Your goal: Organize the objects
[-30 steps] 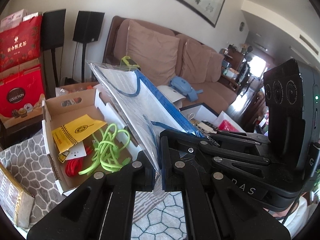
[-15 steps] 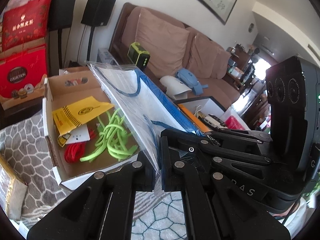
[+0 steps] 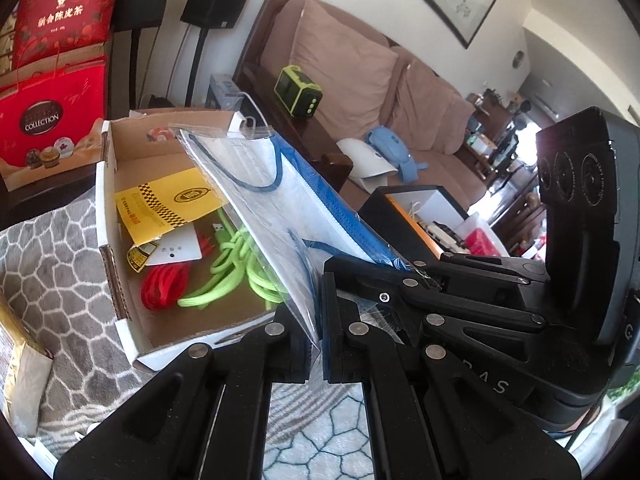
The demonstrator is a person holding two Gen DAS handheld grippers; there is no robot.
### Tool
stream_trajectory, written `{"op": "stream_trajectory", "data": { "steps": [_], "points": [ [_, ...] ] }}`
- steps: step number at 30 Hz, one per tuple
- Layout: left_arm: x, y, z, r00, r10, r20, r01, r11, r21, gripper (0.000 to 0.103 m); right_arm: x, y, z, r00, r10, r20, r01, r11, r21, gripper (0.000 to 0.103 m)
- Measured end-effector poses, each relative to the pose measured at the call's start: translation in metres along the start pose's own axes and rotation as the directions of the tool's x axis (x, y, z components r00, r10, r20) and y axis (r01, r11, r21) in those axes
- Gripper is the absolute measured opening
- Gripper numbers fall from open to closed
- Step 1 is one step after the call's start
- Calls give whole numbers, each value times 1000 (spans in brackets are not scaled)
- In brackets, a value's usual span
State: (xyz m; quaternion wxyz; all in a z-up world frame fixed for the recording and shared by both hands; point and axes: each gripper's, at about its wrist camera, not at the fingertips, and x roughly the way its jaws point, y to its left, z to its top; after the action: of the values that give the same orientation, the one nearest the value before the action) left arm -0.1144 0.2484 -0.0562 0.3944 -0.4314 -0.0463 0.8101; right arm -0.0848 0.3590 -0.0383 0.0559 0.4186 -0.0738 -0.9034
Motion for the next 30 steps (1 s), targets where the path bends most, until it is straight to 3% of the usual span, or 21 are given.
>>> {"op": "stream_trajectory", "data": {
  "steps": [30],
  "points": [
    [20,34,30,999,36,12,-36,999,2,1,44,-4,33,1000,10,10,-10,1000,-1,3]
  ]
}}
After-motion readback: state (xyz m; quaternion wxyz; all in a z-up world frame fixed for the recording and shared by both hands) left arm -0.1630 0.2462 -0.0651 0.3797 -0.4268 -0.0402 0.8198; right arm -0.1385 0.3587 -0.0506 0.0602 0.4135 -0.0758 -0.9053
